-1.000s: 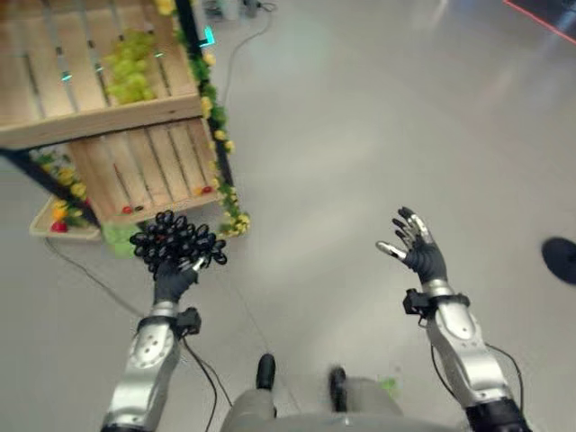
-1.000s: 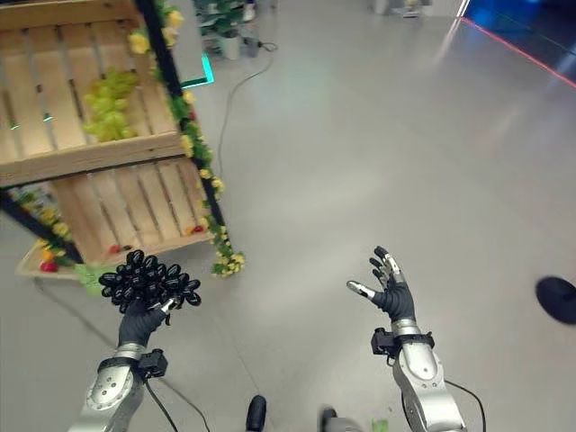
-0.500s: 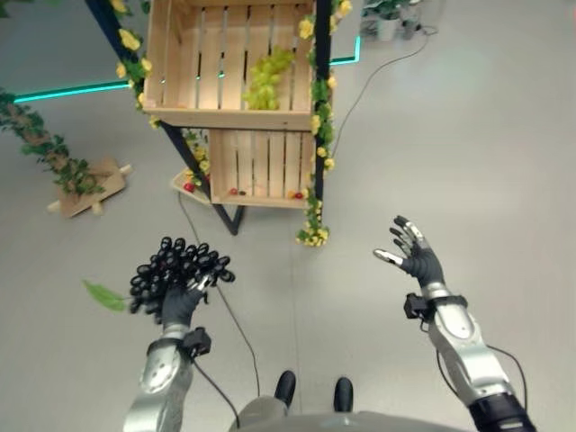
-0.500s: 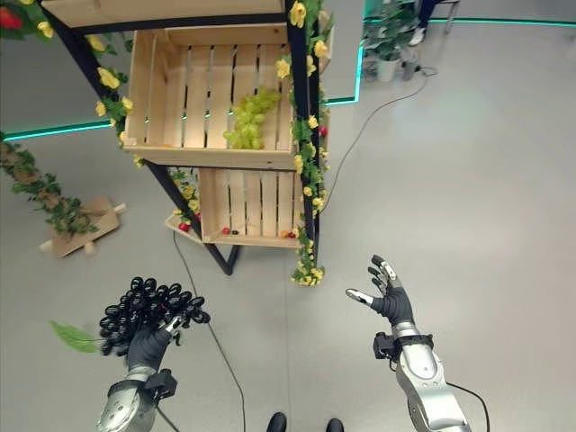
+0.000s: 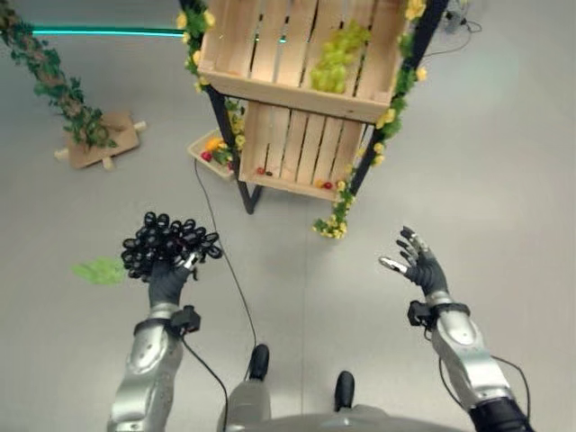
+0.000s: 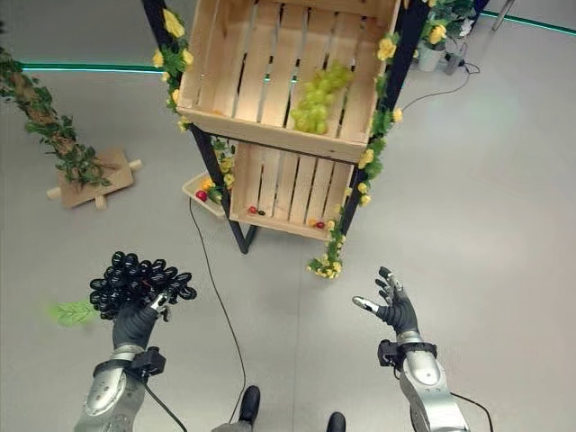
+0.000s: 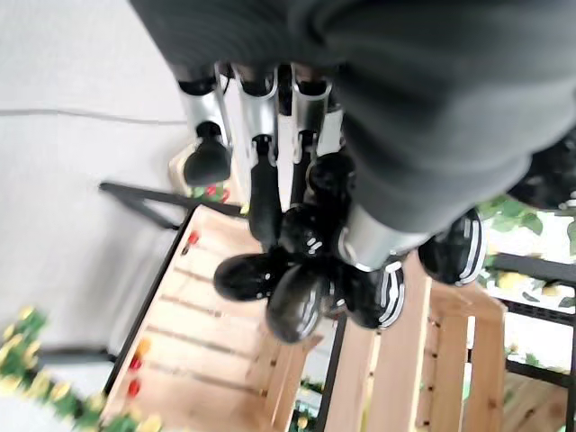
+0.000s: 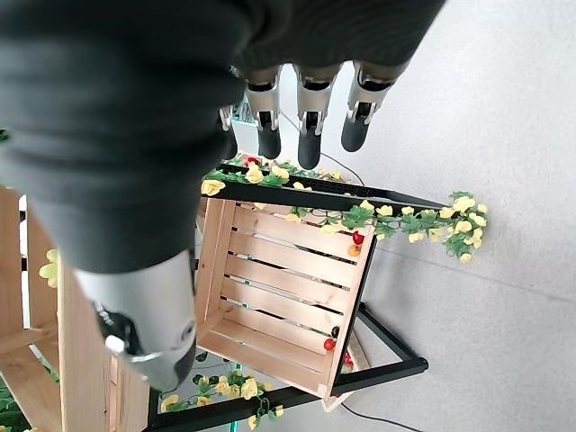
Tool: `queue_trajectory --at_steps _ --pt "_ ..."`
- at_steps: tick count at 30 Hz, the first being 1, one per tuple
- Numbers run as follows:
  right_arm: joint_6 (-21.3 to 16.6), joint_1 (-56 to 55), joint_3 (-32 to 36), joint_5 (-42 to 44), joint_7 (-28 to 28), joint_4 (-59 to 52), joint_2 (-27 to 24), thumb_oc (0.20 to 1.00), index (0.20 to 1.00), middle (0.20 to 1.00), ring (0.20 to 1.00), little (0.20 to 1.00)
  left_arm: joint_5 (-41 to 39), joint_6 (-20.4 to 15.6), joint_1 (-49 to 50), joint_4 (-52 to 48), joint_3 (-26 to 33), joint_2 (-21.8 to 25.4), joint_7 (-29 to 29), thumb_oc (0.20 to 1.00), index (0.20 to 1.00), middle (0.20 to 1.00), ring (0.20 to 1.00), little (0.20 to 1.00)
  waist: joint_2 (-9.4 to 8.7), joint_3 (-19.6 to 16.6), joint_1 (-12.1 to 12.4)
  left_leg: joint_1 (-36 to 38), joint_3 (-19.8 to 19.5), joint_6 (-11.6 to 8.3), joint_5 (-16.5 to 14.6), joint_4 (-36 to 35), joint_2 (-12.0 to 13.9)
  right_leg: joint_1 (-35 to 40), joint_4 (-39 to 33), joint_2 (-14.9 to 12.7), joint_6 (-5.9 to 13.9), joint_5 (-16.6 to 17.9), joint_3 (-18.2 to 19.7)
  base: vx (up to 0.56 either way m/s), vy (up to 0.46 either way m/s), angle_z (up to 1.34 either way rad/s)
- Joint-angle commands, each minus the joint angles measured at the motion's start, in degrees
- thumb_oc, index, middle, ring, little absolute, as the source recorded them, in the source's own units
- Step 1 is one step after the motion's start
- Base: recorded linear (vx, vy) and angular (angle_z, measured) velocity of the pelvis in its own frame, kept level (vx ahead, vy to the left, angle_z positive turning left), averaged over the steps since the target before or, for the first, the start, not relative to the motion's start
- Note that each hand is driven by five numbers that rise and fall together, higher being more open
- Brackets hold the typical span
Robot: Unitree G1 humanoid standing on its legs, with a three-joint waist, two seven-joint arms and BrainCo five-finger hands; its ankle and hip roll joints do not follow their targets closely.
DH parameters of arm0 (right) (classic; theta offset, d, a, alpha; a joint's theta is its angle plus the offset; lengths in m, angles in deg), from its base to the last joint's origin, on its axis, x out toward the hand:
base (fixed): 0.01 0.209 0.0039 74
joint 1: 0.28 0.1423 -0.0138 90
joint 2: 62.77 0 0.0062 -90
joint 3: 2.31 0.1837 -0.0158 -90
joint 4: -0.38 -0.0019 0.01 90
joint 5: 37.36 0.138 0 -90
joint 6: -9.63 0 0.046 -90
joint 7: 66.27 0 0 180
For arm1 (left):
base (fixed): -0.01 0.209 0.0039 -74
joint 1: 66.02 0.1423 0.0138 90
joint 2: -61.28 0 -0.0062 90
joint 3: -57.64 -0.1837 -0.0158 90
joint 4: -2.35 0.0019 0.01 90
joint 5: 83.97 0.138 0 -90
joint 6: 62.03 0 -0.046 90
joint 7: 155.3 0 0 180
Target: Pick up the fruits from the basket on one side to the basket on the other side
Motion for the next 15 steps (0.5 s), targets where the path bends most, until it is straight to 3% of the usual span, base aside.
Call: queue_trajectory --at_steps 1,2,4,5,6,8,9,10,11,12,13,15 --pt "-0.9 -1.4 1.7 -0.7 -0.5 -1.8 -1.5 1.0 1.0 1.0 1.0 1.0 2.2 -3.3 -3.8 -4.2 -0.2 2.6 0.8 0.2 0.2 0.2 0.2 0.2 0.38 -5.0 -1.2 -1.6 -1.8 -0.54 -0.9 -1.1 3.2 0.0 12.1 -6.1 3.93 -3.1 0.2 0.15 0.328 0.06" --pt "-0.9 -1.4 1.7 -0.7 -0.5 -1.8 -1.4 1.0 1.0 1.0 1.0 1.0 2.2 -3.3 -3.8 -4.2 -0.2 2.6 0.9 0.2 0.2 0.2 0.2 0.2 0.29 -5.0 -1.1 -1.6 -1.6 -0.47 -1.0 -1.0 3.2 -0.2 12.4 -6.2 4.0 -3.2 0.4 0.13 0.304 0.03" --pt "-0.9 -1.1 1.5 -0.9 -0.4 -1.6 -0.8 1.0 1.0 1.0 1.0 1.0 3.2 -3.1 -5.4 -3.5 -0.7 3.9 0.6 0.2 0.2 0.2 0.2 0.2 -0.03 -4.5 -2.1 -0.2 -1.3 1.08 -1.4 -1.6 1.2 -3.4 18.2 -8.0 4.8 2.9 2.2 0.08 0.22 -0.03" --pt "-0.9 -1.1 1.5 -0.9 -0.4 -1.6 -0.8 1.0 1.0 1.0 1.0 1.0 3.2 -3.1 -5.4 -3.5 -0.8 3.9 0.6 0.2 0.2 0.2 0.2 0.2 -0.07 -4.5 -2.1 -0.2 -1.3 1.1 -1.4 -1.6 1.2 -3.5 18.2 -8.0 4.82 2.8 2.3 0.09 0.411 0.05" --pt "-1.0 -0.8 1.8 -0.7 -0.1 -1.9 -0.2 1.0 1.0 1.0 1.0 1.0 4.3 -3.0 -6.3 -4.1 -0.2 5.3 -0.2 0.2 0.2 0.2 0.2 0.2 1.25 -3.0 -2.8 1.9 -0.5 2.65 -2.3 -2.2 1.1 -7.6 26.6 -10.2 4.6 8.0 0.3 0.04 0.311 -0.02" --pt "-1.0 -0.6 1.6 -0.9 -0.2 -1.6 0.0 1.0 1.0 1.0 1.0 1.0 4.9 -2.9 -6.7 -4.0 0.0 5.4 -0.3 0.2 0.2 0.2 0.2 0.2 1.59 -2.8 -2.8 2.5 0.2 2.83 -2.8 -2.3 1.1 -8.5 27.2 -10.7 4.5 6.6 -1.6 0.09 0.283 -0.2" --pt "-0.9 -0.8 1.8 -0.9 -0.3 -1.5 0.3 1.0 1.0 1.0 1.0 1.0 5.3 -2.8 -6.8 -4.1 0.1 5.4 -0.1 0.2 0.2 0.2 0.2 0.2 1.68 -2.9 -3.5 3.4 0.1 2.94 -3.2 -2.7 0.8 -9.7 25.6 -9.1 4.24 5.0 -1.3 0.18 0.223 -0.49" --pt "-0.9 -0.7 1.6 -0.9 -0.3 -0.9 0.2 1.0 1.0 1.0 1.0 1.0 5.6 -2.9 -7.4 -4.1 -0.2 5.3 -0.2 0.2 0.2 0.2 0.2 0.2 1.97 -2.8 -4.3 4.7 0.2 2.9 -3.9 -2.9 0.8 -11.2 23.5 -5.7 3.33 1.6 -1.5 0.13 0.128 -0.59" --pt "-0.9 -0.7 1.6 -0.9 -0.3 -0.9 0.2 1.0 1.0 1.0 1.0 1.0 5.6 -2.9 -7.4 -4.1 -0.2 5.3 -0.2 0.2 0.2 0.2 0.2 0.2 1.97 -2.8 -4.3 4.7 0.2 2.9 -3.9 -2.9 0.8 -11.2 23.5 -5.7 3.33 1.6 -1.5 0.18 0.109 -0.6" --pt "-0.9 -0.4 1.4 -0.7 -0.4 -0.1 -0.1 1.0 1.0 1.0 1.0 1.0 6.2 -2.7 -8.5 -4.5 0.5 6.0 -0.6 0.2 0.2 0.2 0.2 0.2 1.34 -2.5 -3.7 6.0 1.9 2.56 -4.9 -3.0 0.3 -10.5 15.6 -5.3 2.94 1.3 -8.9 0.11 0.052 -0.28" --pt "-0.6 -0.6 1.3 -0.6 -0.5 0.2 0.1 1.0 1.0 1.0 1.0 1.0 6.6 -2.3 -8.6 -5.0 1.1 6.5 0.1 0.2 0.2 0.2 0.2 0.2 1.18 -2.7 -2.7 6.1 3.0 2.28 -5.1 -2.7 0.2 -9.0 14.2 -6.9 3.36 1.3 -12.9 0.12 0.054 -0.2" --pt "-0.2 -0.8 0.9 -1.5 -1.2 1.1 -0.1 1.0 1.0 1.0 1.0 1.0 7.1 -2.2 -7.5 -5.8 1.4 6.6 1.2 0.2 0.2 0.2 0.2 0.2 0.42 -3.4 -2.8 7.2 4.0 2.18 -6.3 -2.1 0.2 -5.9 10.7 -6.2 3.55 1.3 -12.8 0.1 -0.02 -0.15"
